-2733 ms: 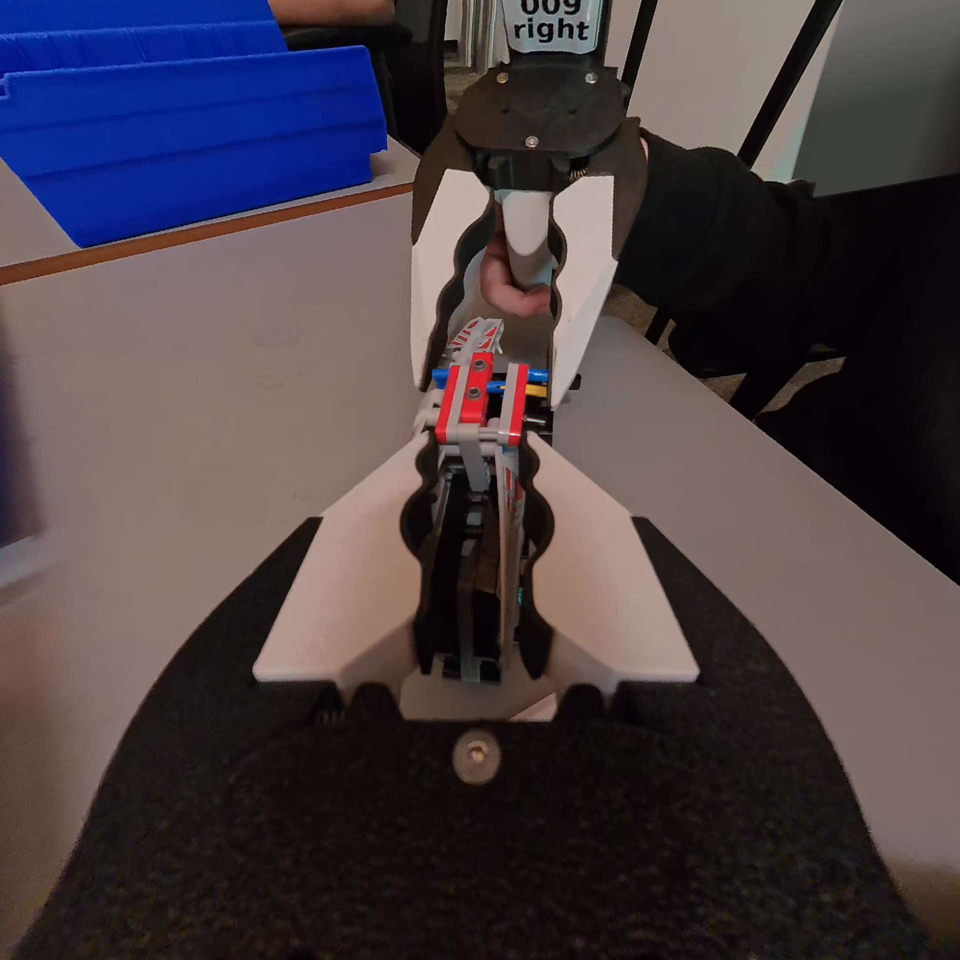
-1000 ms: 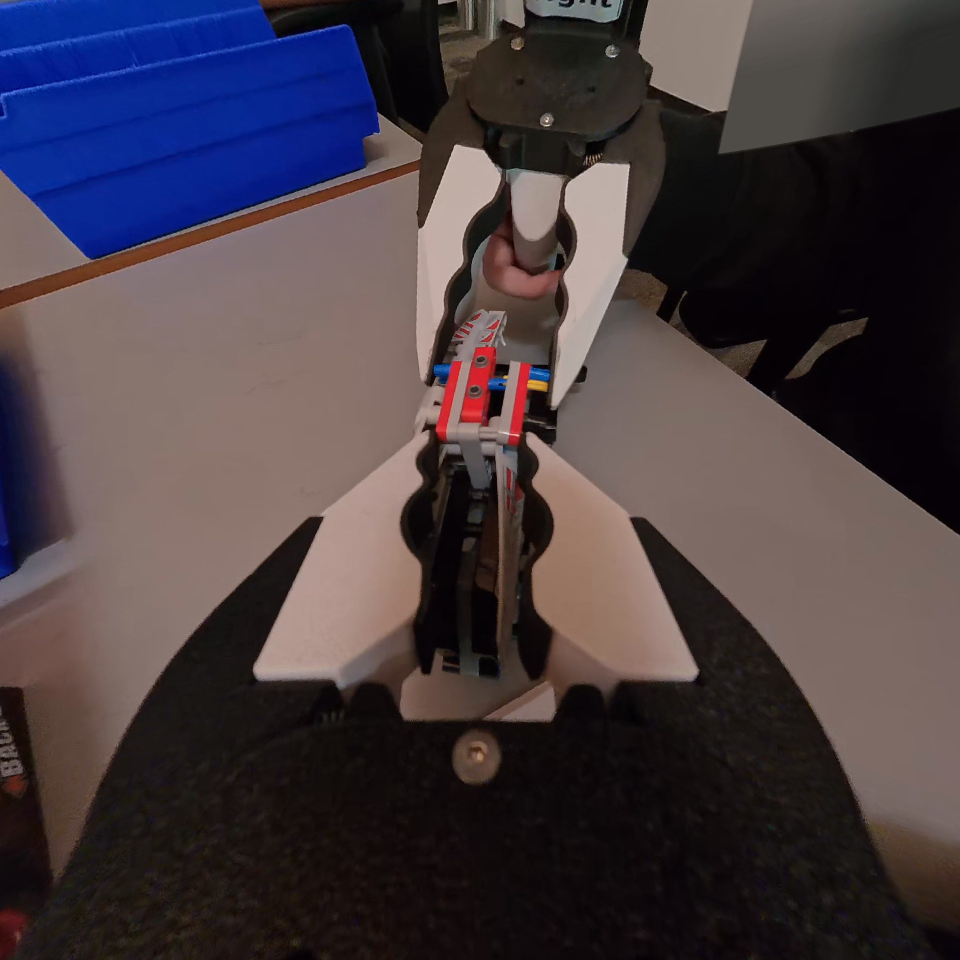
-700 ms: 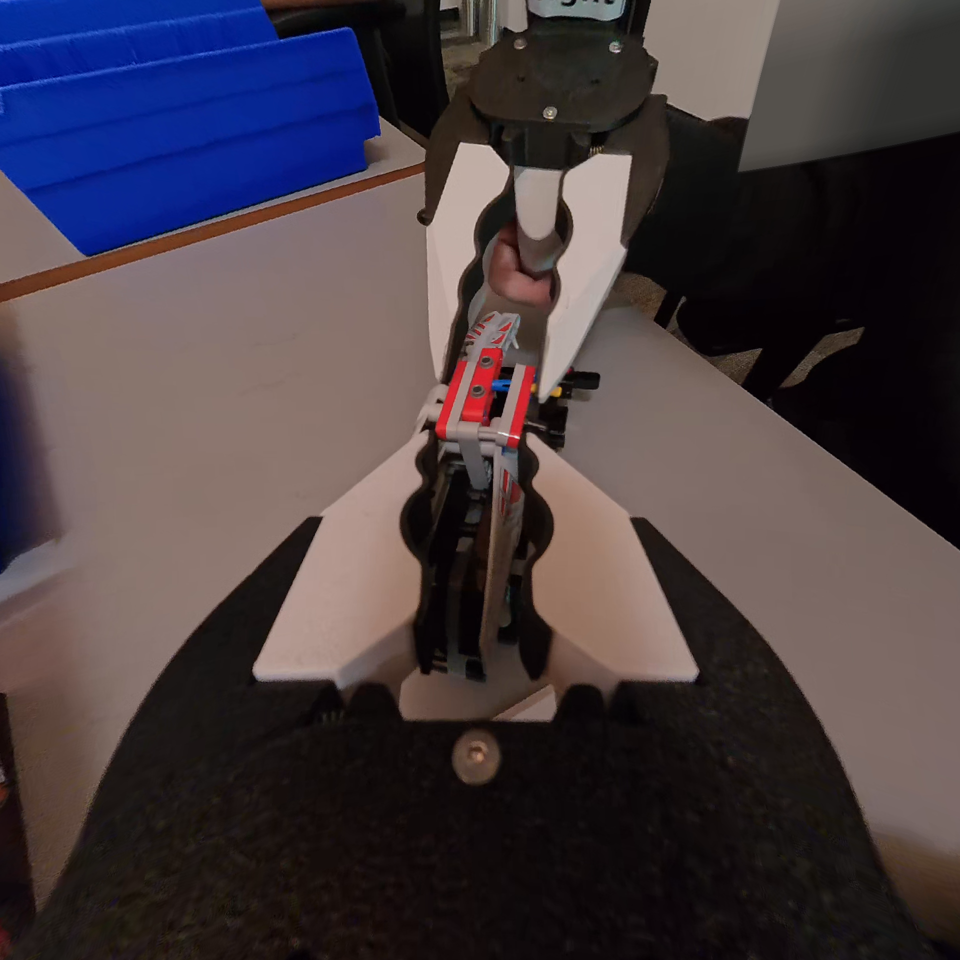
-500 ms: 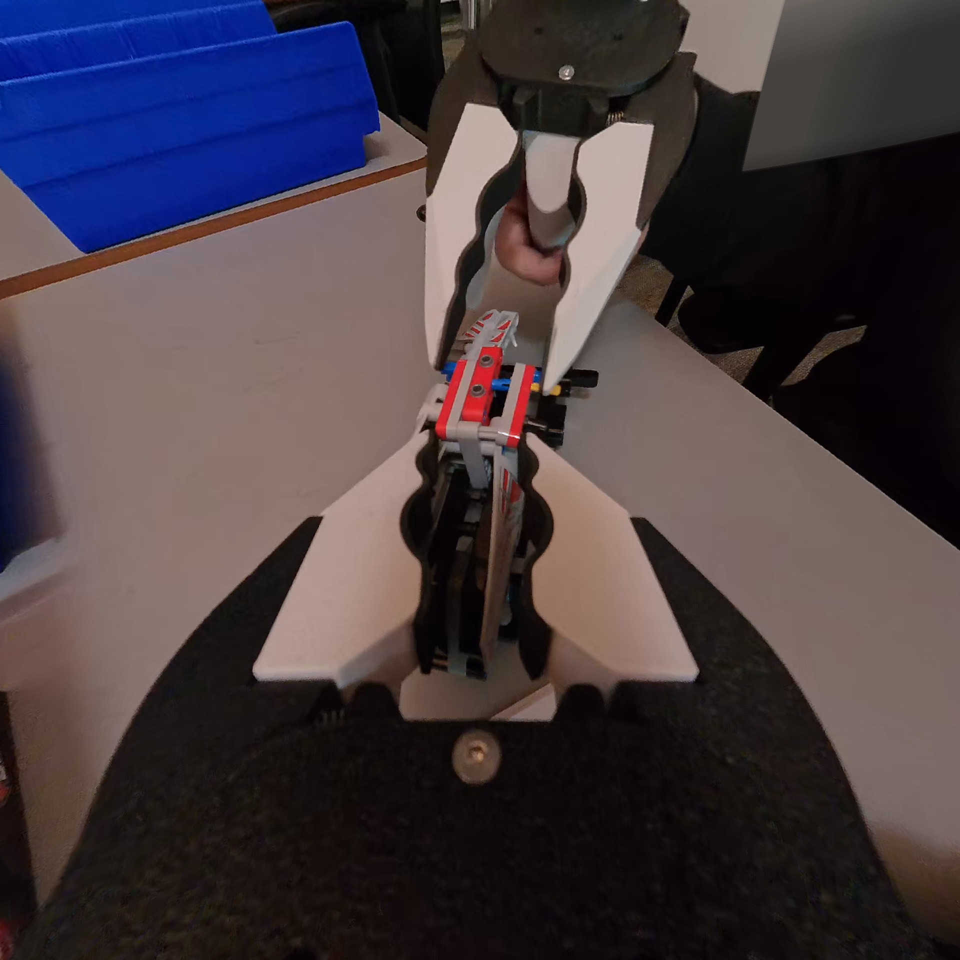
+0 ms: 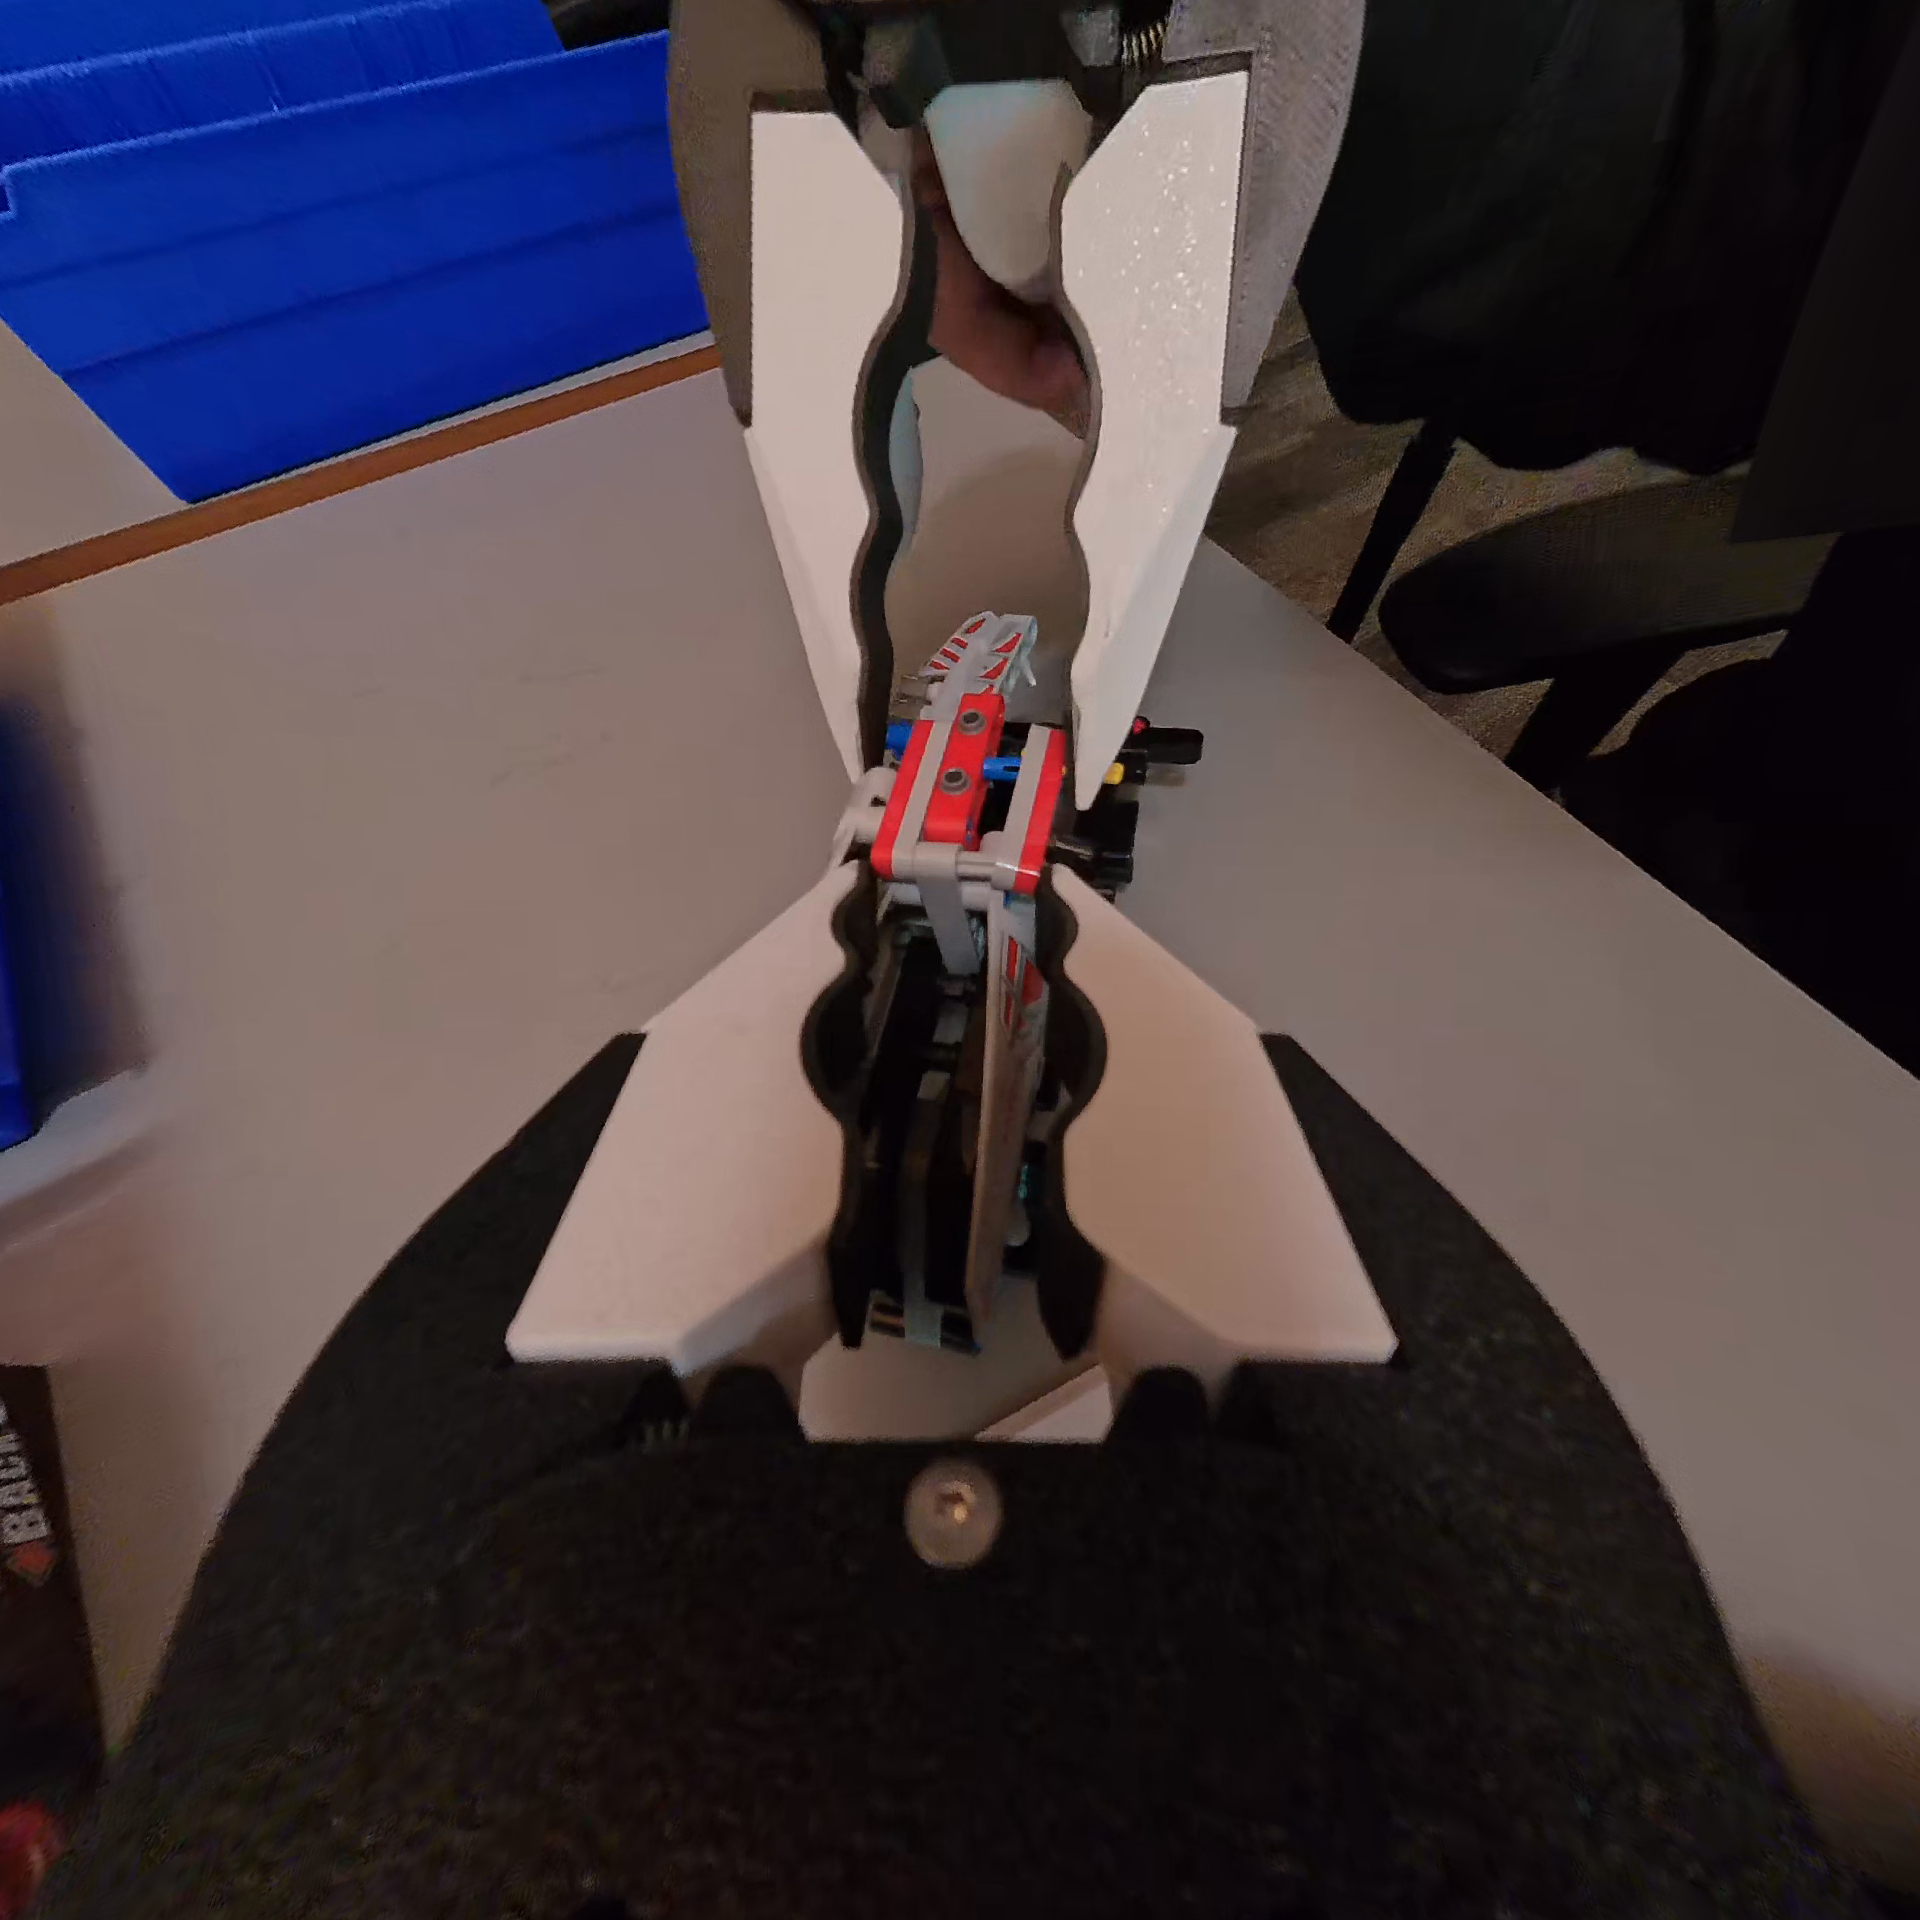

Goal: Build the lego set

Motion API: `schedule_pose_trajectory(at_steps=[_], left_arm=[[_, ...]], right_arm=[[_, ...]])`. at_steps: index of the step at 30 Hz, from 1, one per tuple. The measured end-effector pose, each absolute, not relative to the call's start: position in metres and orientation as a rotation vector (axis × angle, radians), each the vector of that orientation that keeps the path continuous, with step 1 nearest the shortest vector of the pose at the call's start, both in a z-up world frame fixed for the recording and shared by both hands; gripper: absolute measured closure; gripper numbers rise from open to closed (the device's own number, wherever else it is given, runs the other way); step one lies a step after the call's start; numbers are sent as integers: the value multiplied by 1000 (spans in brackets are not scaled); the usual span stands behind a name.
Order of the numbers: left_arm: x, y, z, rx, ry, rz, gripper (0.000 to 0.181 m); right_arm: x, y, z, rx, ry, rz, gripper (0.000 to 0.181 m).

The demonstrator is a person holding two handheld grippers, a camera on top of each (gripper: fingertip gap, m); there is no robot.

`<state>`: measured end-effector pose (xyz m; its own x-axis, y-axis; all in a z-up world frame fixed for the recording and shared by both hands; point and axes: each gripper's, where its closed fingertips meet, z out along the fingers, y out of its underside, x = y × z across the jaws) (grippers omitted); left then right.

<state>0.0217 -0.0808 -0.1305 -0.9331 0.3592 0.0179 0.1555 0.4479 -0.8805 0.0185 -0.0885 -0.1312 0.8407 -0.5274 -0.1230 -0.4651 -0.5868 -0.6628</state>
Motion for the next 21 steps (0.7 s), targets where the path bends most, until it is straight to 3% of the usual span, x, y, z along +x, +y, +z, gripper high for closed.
schedule_pose_trajectory(at_steps=[21], left_arm=[[27, -85, -131, -462, -2618, 1473, 153]], right_arm=[[19, -93, -135, -2599, 584, 2, 150]])
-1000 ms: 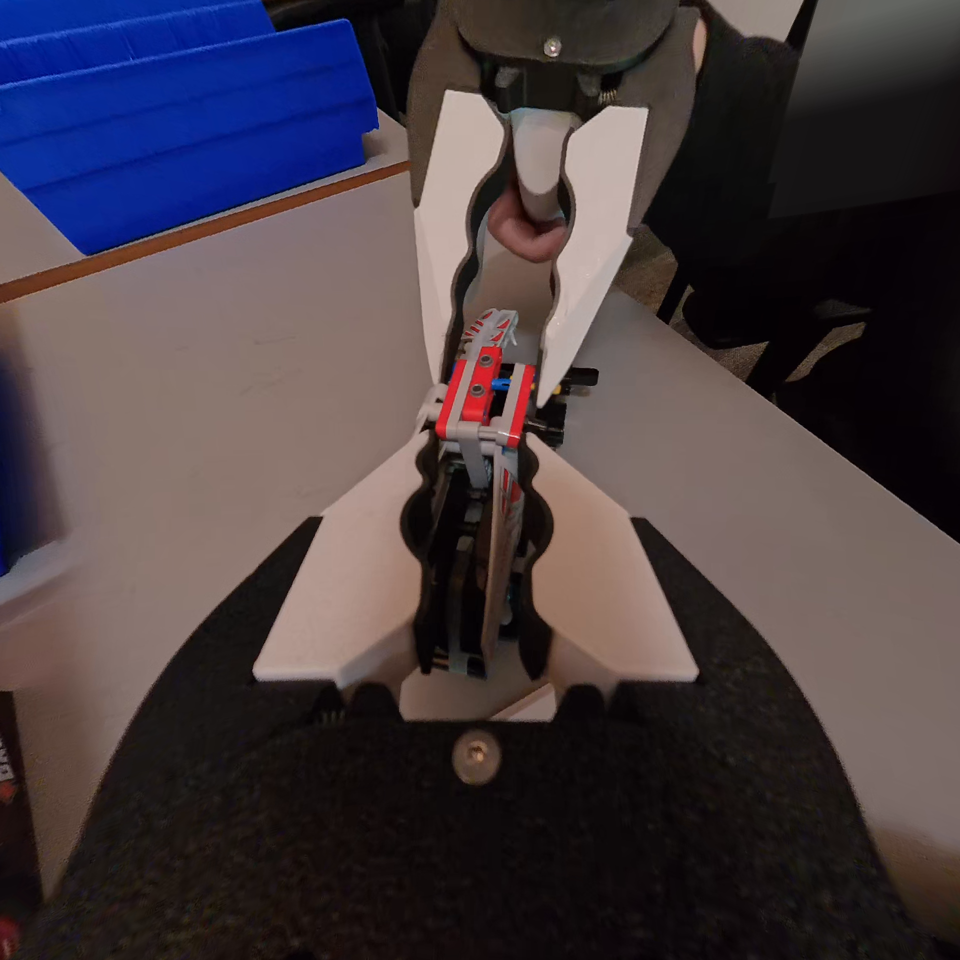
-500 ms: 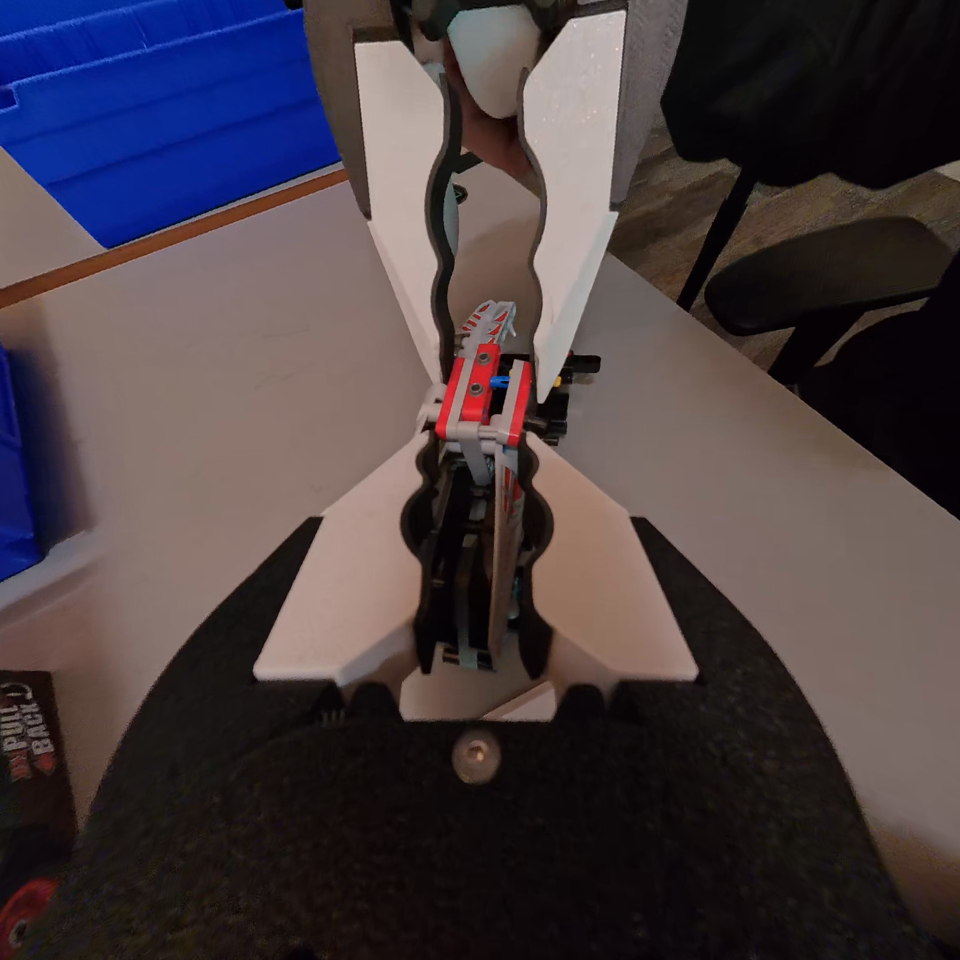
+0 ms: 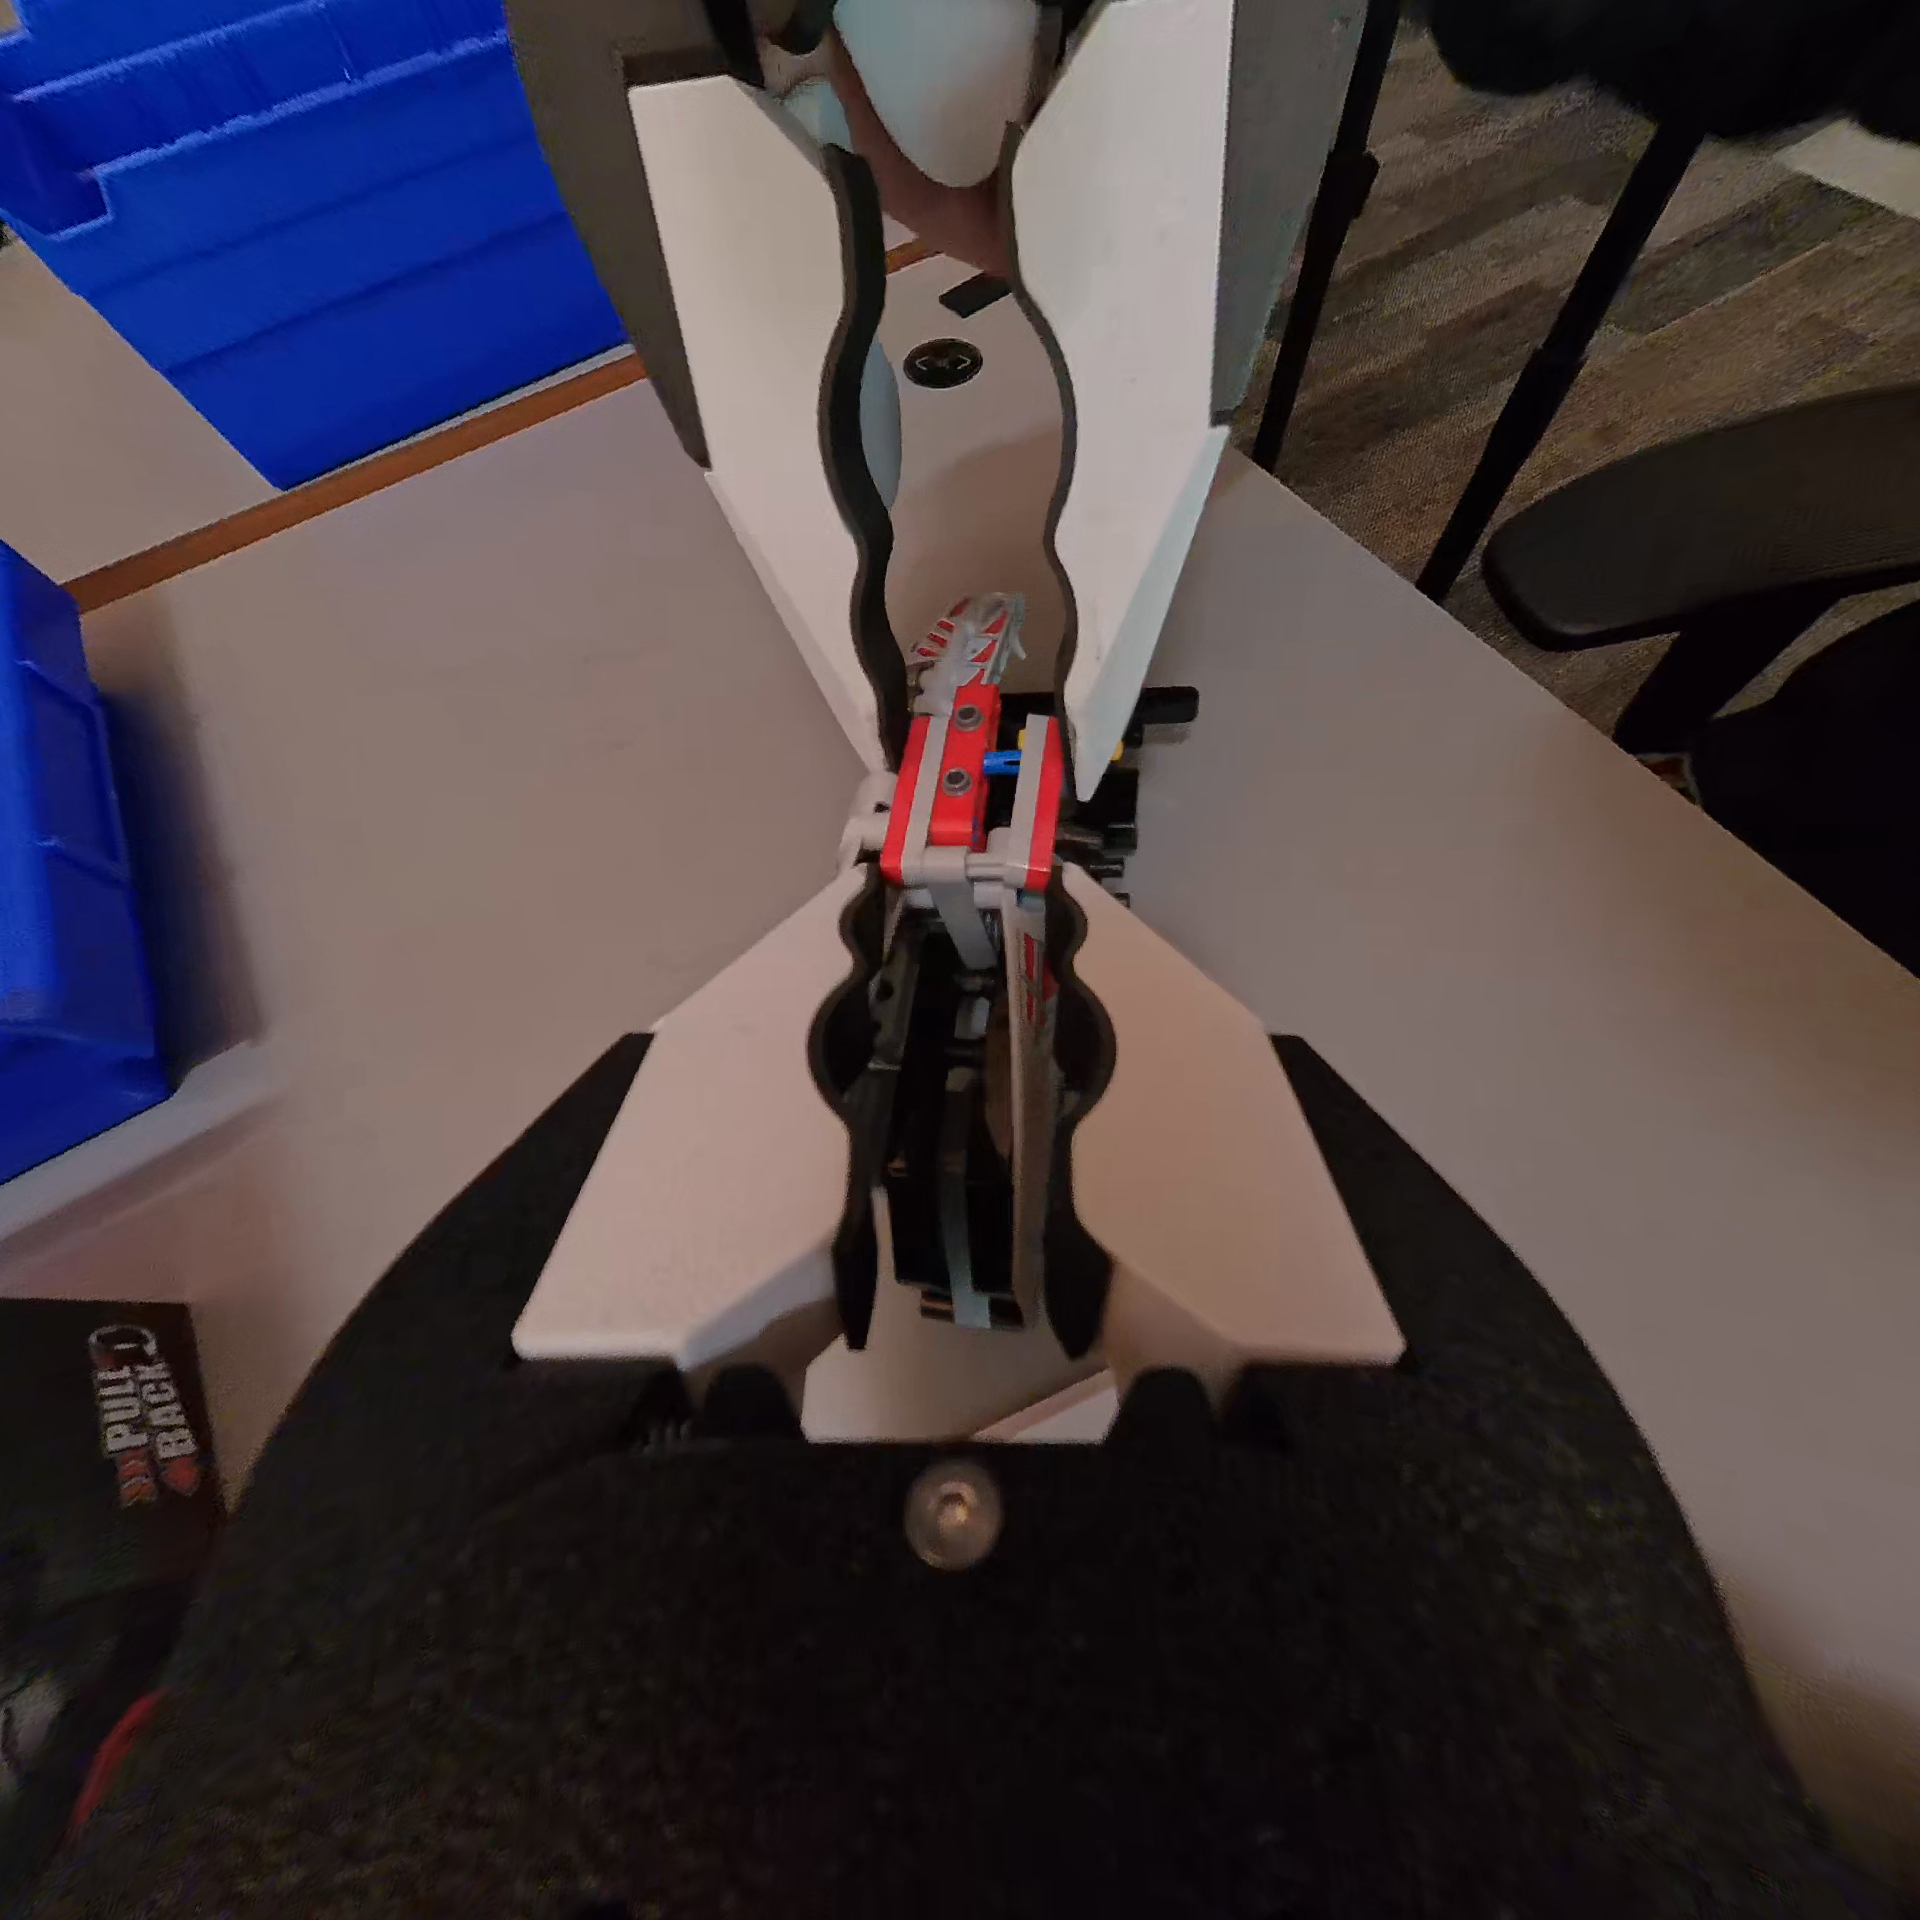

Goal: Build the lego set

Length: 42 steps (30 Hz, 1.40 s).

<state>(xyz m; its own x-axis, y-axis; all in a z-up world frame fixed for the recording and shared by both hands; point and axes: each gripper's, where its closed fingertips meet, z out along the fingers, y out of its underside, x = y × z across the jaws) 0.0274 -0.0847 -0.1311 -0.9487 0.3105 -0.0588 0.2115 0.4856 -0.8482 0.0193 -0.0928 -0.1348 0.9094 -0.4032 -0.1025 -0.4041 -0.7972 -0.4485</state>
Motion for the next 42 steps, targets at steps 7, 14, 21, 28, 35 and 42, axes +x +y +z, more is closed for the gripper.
schedule_pose_trajectory(at_steps=[7, 14, 21, 28, 35, 42], left_arm=[[27, -85, -131, -461, -2610, 1472, 153], [32, -85, -131, -411, -2612, 1485, 154], [33, -86, -131, -385, -2598, 1490, 153], [32, -86, -129, -314, -2527, 1494, 152], [32, -85, -128, -302, -2472, 1520, 151], [35, -86, -129, -337, -2503, 1540, 153]], right_arm=[[20, -96, -136, -2715, 549, 25, 150], [27, -96, -137, -2761, 503, -28, 150], [27, -97, -137, -2801, 455, -17, 150], [28, -98, -137, -2816, 487, 13, 150], [28, -97, -137, -2781, 498, 28, 150], [29, -97, -137, -2792, 457, 39, 150]])
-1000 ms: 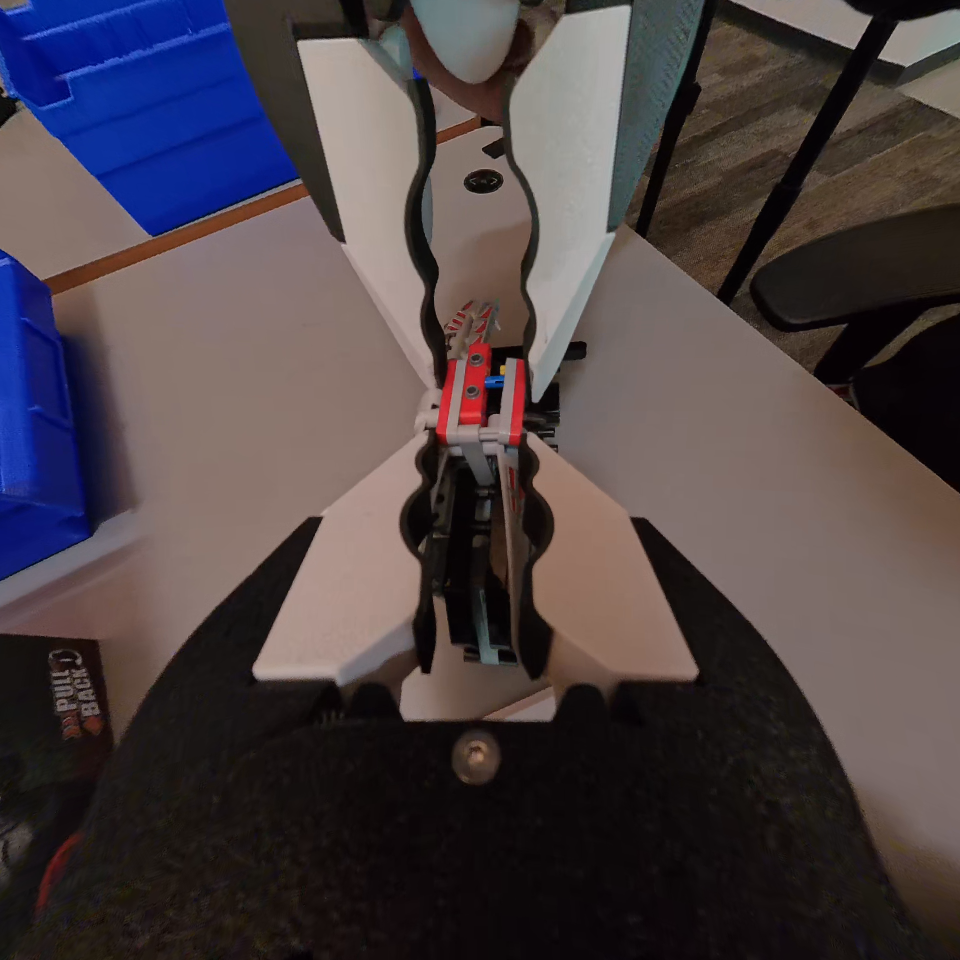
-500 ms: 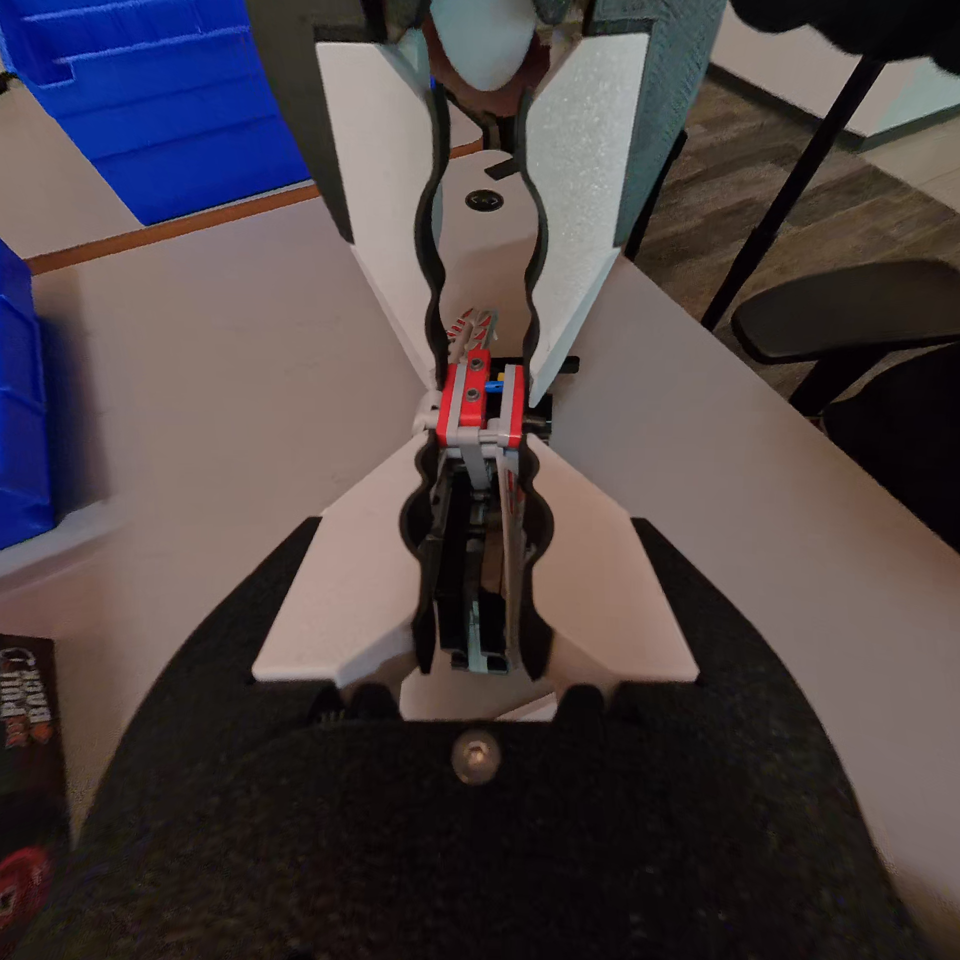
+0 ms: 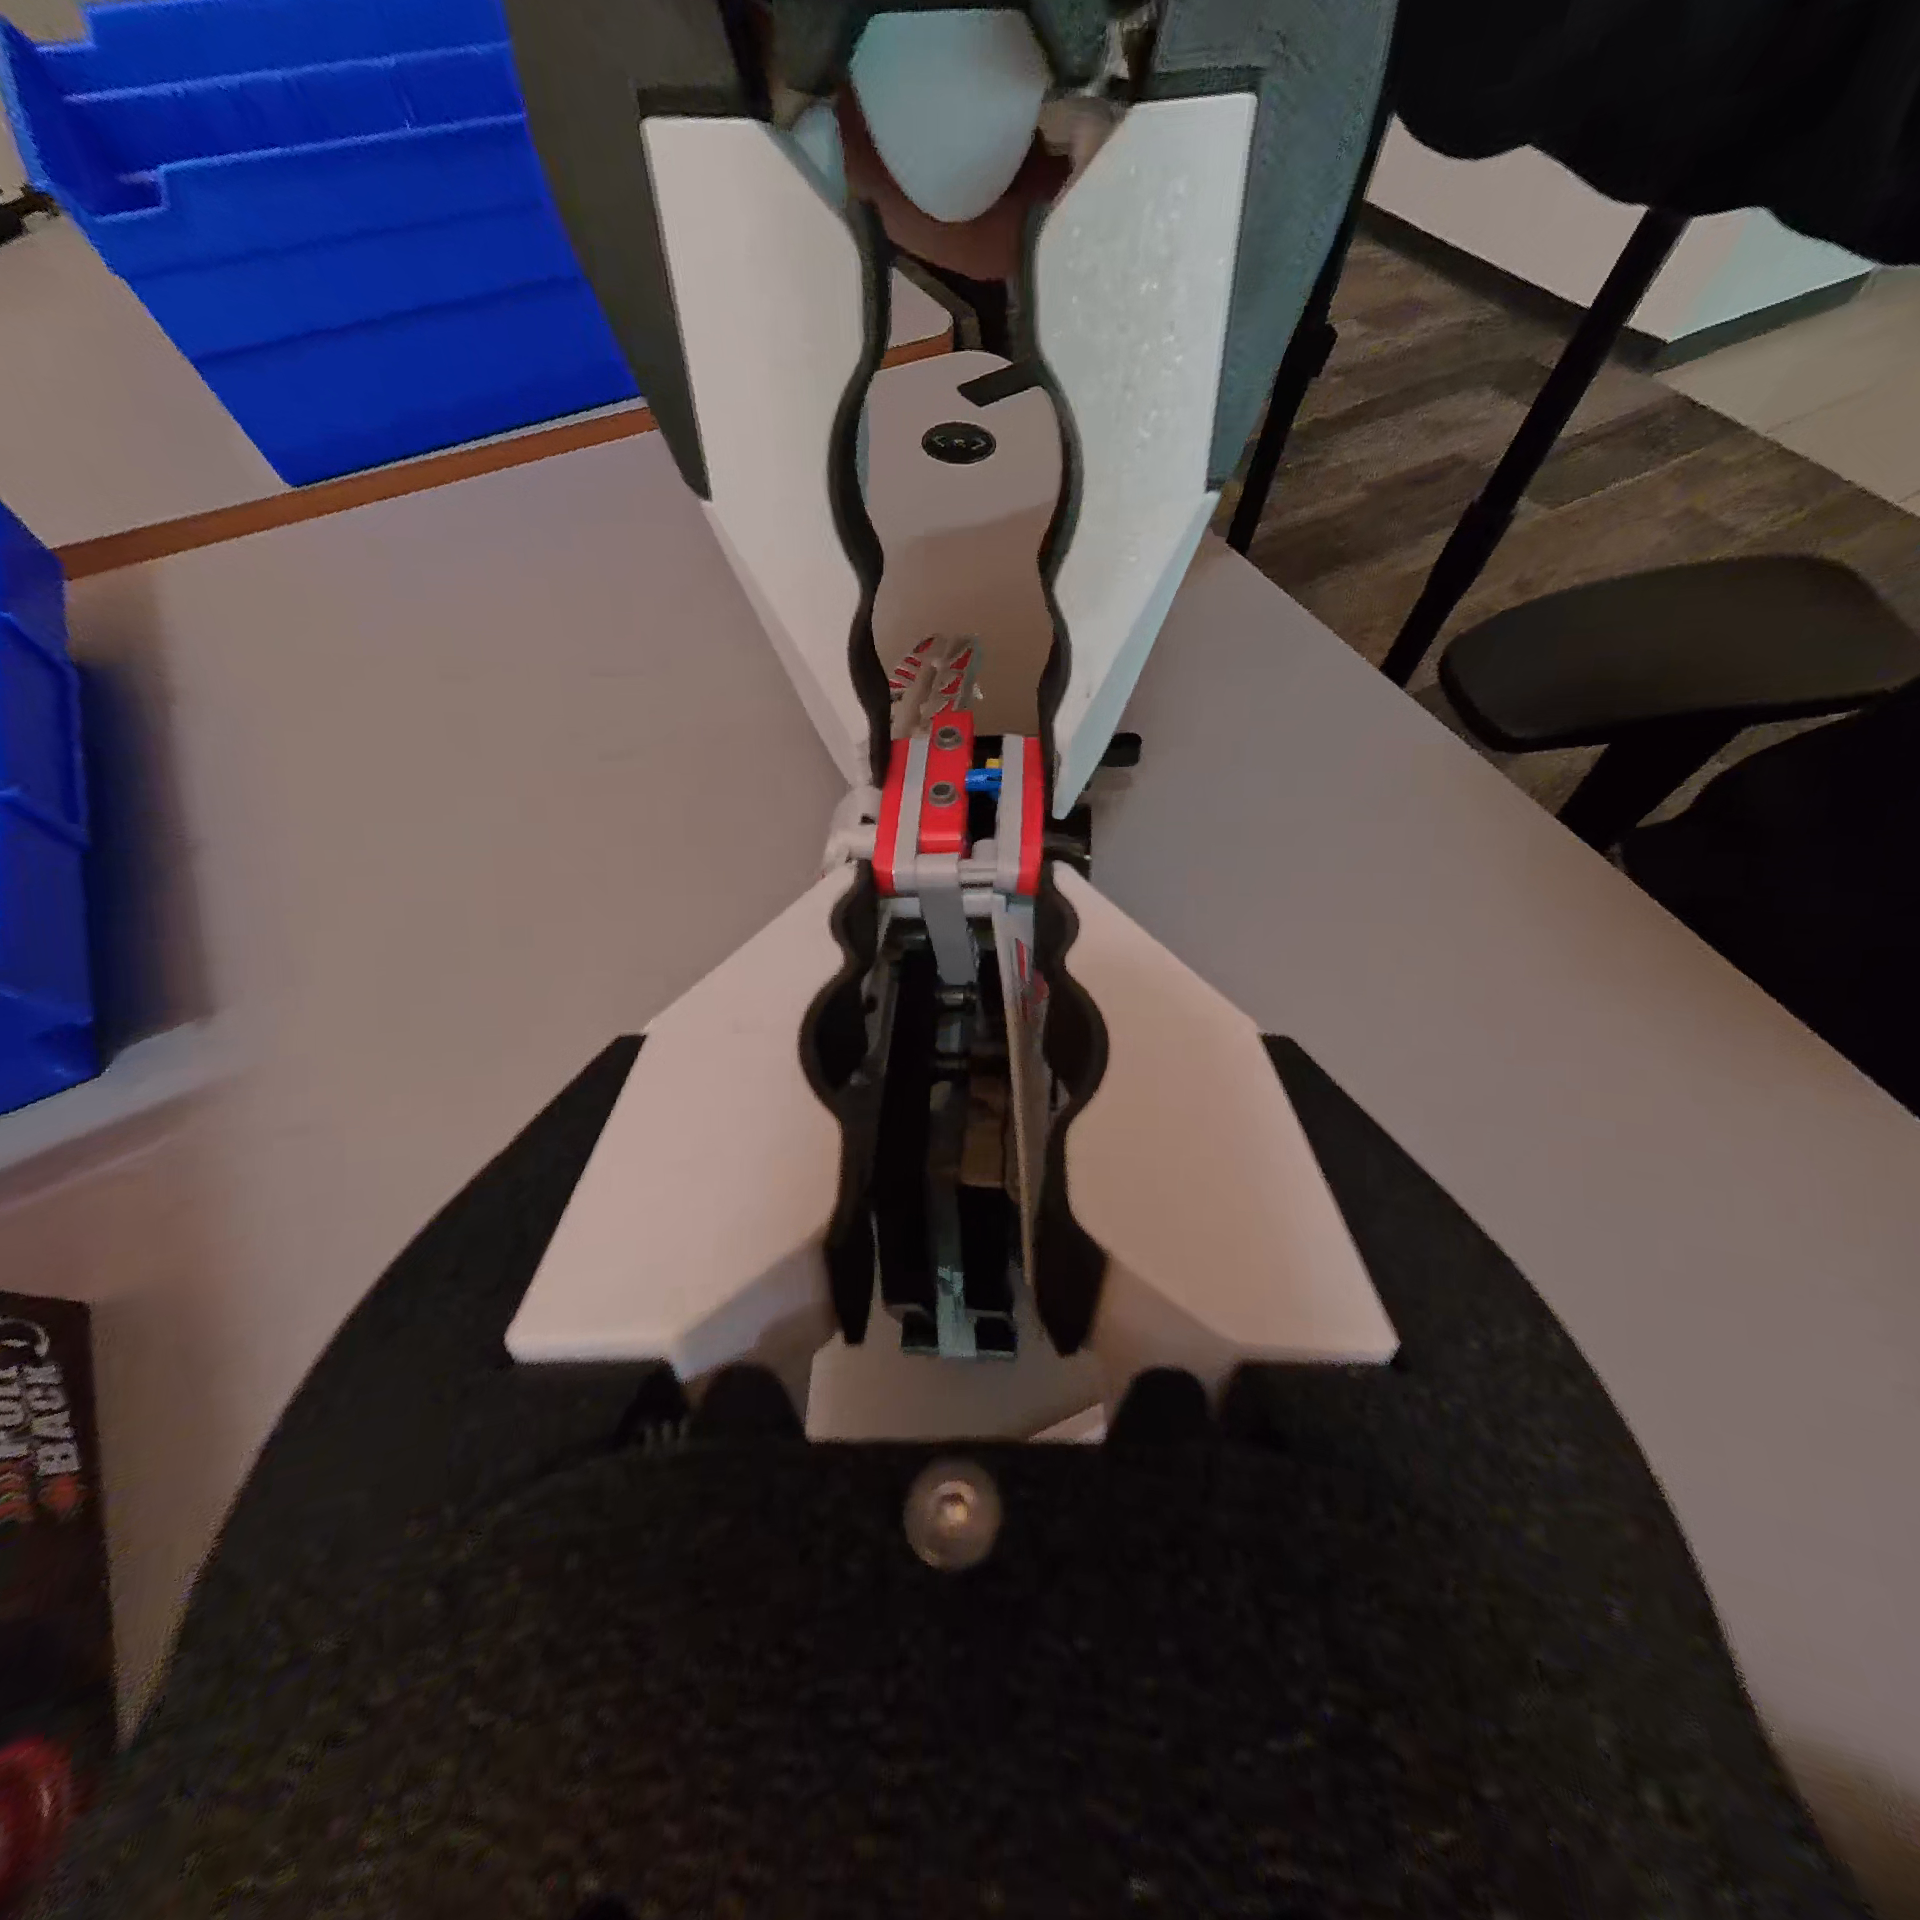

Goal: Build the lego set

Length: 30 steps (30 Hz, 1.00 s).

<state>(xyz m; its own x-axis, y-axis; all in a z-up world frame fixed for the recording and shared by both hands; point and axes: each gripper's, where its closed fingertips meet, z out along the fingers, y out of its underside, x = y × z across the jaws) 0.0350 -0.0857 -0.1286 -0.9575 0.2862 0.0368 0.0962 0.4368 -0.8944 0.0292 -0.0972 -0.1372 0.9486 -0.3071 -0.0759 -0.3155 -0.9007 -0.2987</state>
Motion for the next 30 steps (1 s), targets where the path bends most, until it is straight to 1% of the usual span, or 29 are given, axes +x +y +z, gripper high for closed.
schedule_pose_trajectory(at_steps=[10, 14, 15, 16, 20, 30], left_arm=[[38, -86, -129, -314, -2520, 1536, 153], [37, -86, -128, -338, -2518, 1558, 152], [36, -86, -128, -356, -2516, 1560, 148], [35, -86, -128, -370, -2522, 1563, 148], [38, -86, -129, -332, -2543, 1531, 152], [43, -86, -129, -296, -2549, 1550, 153]], right_arm=[[34, -96, -138, -2741, 415, -69, 149], [32, -96, -137, -2737, 441, -24, 150], [33, -96, -137, -2737, 446, -17, 150], [31, -96, -137, -2740, 433, 4, 151], [32, -97, -137, -2749, 424, 24, 150], [39, -96, -137, -2696, 420, -29, 150]])
